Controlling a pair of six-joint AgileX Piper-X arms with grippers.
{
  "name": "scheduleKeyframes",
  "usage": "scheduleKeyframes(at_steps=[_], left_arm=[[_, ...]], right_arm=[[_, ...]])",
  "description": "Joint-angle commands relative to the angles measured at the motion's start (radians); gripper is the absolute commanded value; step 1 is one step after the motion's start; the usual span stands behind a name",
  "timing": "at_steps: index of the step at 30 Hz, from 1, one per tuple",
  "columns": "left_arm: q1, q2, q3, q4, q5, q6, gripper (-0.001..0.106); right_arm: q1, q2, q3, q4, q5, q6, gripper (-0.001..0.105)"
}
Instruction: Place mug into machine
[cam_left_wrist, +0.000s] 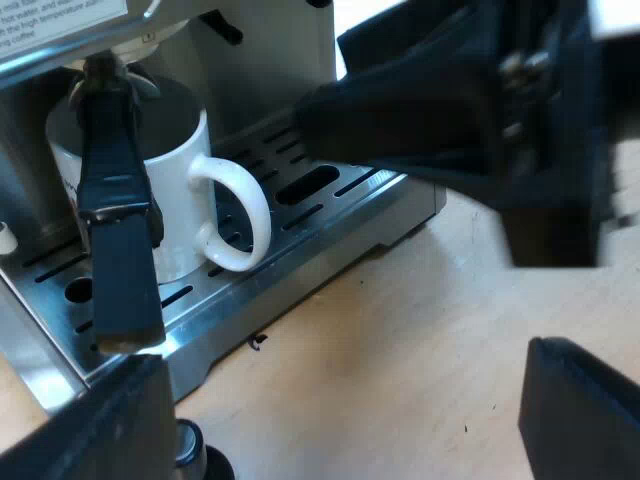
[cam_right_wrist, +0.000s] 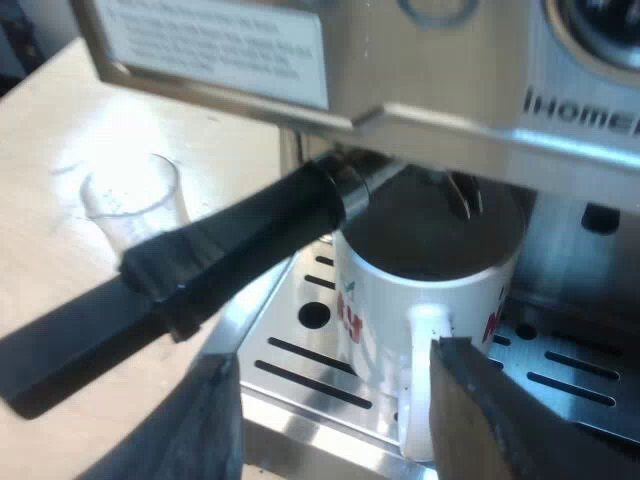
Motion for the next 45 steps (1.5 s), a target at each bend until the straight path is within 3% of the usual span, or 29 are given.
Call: scheduleKeyframes(at_steps=[1, 9, 22, 25, 29, 45], left_arm=[[-0.003, -0.022, -0.024, -0.013, 0.007, -0.013, 0.072], [-0.003, -0.085, -0.078, -0.015, -0.018, -0.025, 0.072], [-0.003, -0.085, -0.081, -0.134, -0.018, -0.07, 0.072], [-0.003, -0.085, -0.081, -0.135, -0.018, -0.07, 0.072], [-0.003, -0.07, -0.081, -0.137, -0.018, -0.07, 0.072], [-0.003, 0.042, -0.081, -0.203, -0.003, -0.07, 0.072]], right_arm=[[0.004, -0.05, -0.01, 0.045, 0.013, 0.001, 0.044], [0.004, -0.148, -0.01, 0.116, 0.013, 0.0, 0.044], [0.004, -0.189, -0.01, 0.099, -0.04, -0.009, 0.044], [0.004, -0.189, -0.01, 0.078, -0.04, -0.032, 0.037], [0.004, -0.189, -0.01, 0.039, -0.04, -0.055, 0.001], [-0.008, -0.162, -0.01, -0.026, -0.086, -0.121, 0.0]])
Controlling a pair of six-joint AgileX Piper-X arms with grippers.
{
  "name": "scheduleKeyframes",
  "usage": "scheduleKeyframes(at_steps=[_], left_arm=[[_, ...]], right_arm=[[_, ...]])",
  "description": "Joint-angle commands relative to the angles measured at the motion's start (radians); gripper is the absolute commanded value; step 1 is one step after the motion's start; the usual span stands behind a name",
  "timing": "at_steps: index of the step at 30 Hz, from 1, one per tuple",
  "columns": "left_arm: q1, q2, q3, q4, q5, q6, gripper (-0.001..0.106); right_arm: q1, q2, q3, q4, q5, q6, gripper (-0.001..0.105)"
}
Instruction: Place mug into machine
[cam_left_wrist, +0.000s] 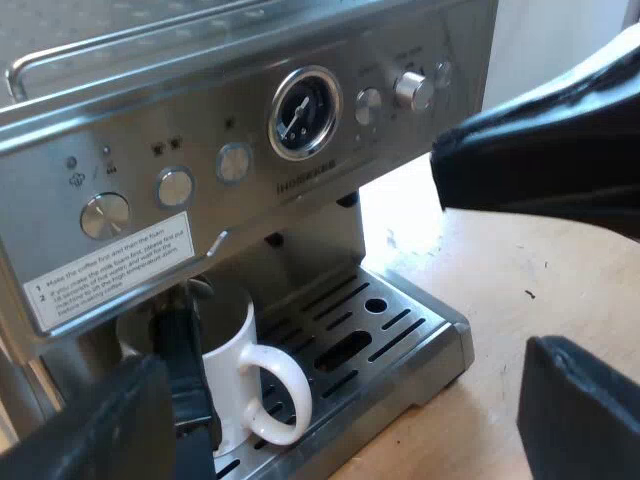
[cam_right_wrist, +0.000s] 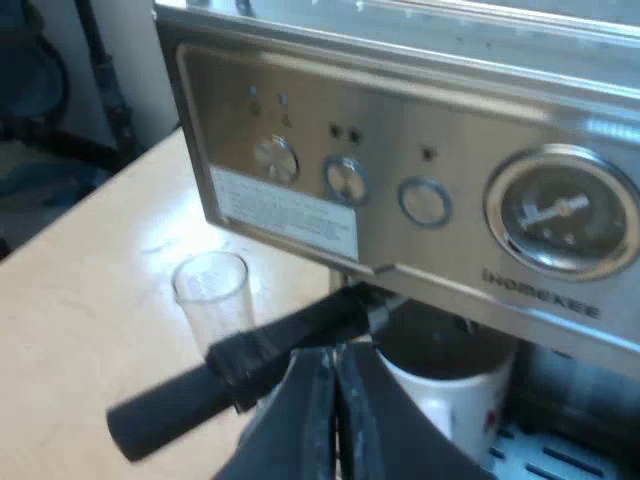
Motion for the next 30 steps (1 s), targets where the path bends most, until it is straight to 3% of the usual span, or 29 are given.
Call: scheduleKeyframes(at_steps=[1, 30], left_arm=[[-0.003, 0.02, -0.007, -0.044, 0.005, -0.023, 0.072], [-0.003, 0.047, -0.007, -0.062, 0.022, -0.023, 0.072]], right_arm=[[-0.008, 0.021, -0.01, -0.057, -0.01, -0.02, 0.0], [-0.074, 0.158, -0.01, -0.225, -0.056, -0.038, 0.0]])
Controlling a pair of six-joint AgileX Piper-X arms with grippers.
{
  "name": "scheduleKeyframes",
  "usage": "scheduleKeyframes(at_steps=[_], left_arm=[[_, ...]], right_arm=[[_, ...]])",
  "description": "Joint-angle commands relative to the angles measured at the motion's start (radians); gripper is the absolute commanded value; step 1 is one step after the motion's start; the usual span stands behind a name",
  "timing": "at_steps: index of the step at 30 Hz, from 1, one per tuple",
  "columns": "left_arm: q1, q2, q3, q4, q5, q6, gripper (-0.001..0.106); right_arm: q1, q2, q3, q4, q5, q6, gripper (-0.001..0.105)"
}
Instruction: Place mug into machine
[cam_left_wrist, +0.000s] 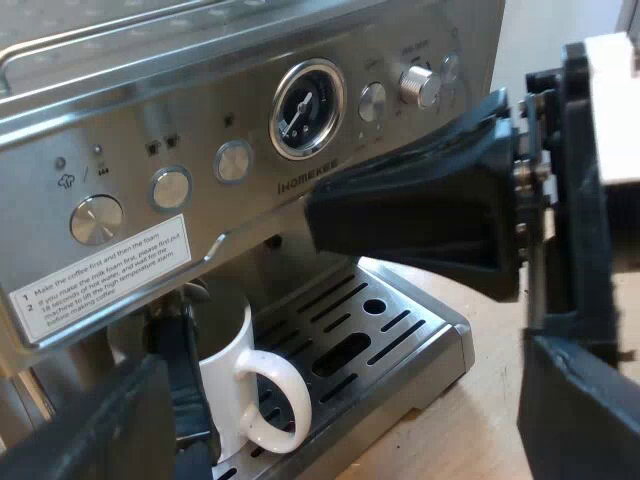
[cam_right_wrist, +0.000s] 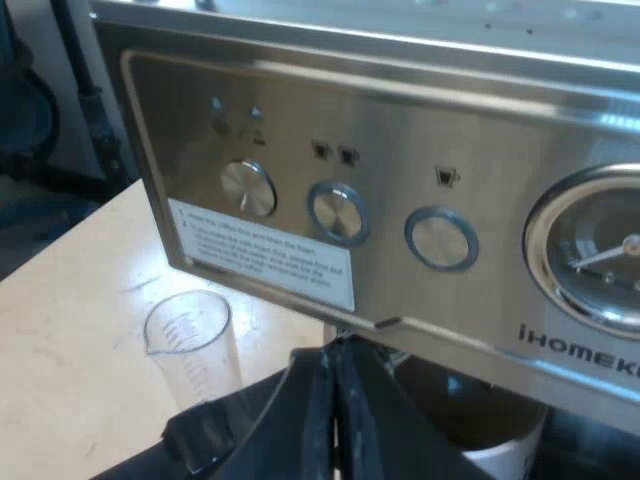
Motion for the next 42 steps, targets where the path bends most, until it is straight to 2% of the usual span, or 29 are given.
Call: scheduleKeyframes(at_steps=[1, 13, 22, 28, 31, 42], left_arm=[[-0.003, -0.001, -0.007, -0.019, 0.007, -0.023, 0.072], [-0.003, -0.001, -0.007, -0.019, 0.015, -0.023, 0.072], [-0.003, -0.001, -0.007, -0.019, 0.015, -0.023, 0.072], [-0.003, -0.001, -0.007, -0.019, 0.015, -0.023, 0.072], [-0.003, -0.001, -0.007, -0.019, 0.015, -0.023, 0.072], [-0.003, -0.001, -0.007, -0.019, 0.015, -0.023, 0.072]], right_arm=[[-0.01, 0.004, -0.01, -0.026, -0.011, -0.017, 0.0], [-0.044, 0.038, -0.01, -0.088, -0.025, -0.009, 0.0], [-0.055, 0.092, -0.079, -0.085, -0.033, -0.006, 0.0], [-0.055, 0.113, -0.08, -0.062, -0.015, -0.006, 0.0], [-0.055, 0.112, -0.08, -0.069, 0.028, -0.006, 0.0], [-0.055, 0.112, -0.08, -0.091, 0.028, -0.006, 0.0]])
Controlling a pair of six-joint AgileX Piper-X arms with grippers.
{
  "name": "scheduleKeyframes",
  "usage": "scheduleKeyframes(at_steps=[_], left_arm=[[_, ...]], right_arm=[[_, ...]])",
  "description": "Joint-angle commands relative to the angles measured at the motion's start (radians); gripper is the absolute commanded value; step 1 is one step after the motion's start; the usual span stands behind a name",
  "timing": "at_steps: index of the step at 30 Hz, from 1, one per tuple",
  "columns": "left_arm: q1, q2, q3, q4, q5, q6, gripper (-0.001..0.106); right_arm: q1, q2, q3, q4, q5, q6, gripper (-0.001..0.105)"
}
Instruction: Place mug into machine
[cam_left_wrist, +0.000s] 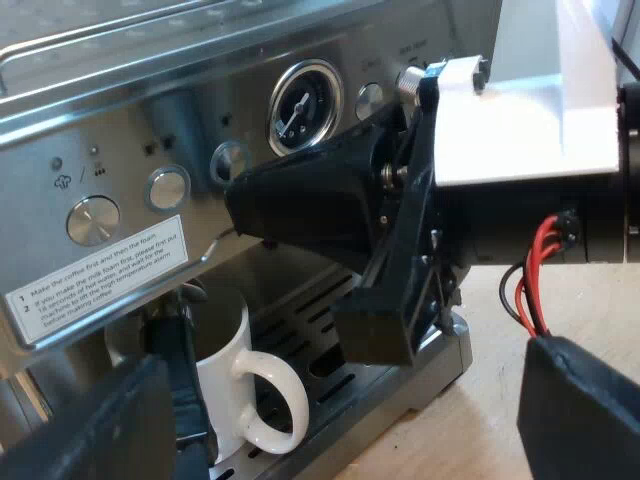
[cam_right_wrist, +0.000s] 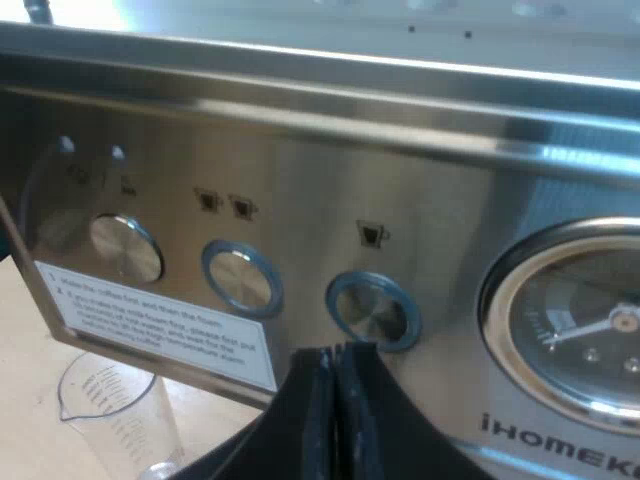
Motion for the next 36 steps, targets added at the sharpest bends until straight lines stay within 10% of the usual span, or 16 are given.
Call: scheduleKeyframes(at_steps=[1, 36], left_arm=[[-0.003, -0.001, -0.007, -0.019, 0.01, -0.023, 0.072], [-0.003, -0.001, -0.007, -0.018, 0.01, -0.024, 0.072]], right_arm=[[-0.004, -0.009, -0.009, -0.039, 0.0, -0.008, 0.0], [-0.025, -0.134, -0.009, 0.188, -0.001, 0.008, 0.0]])
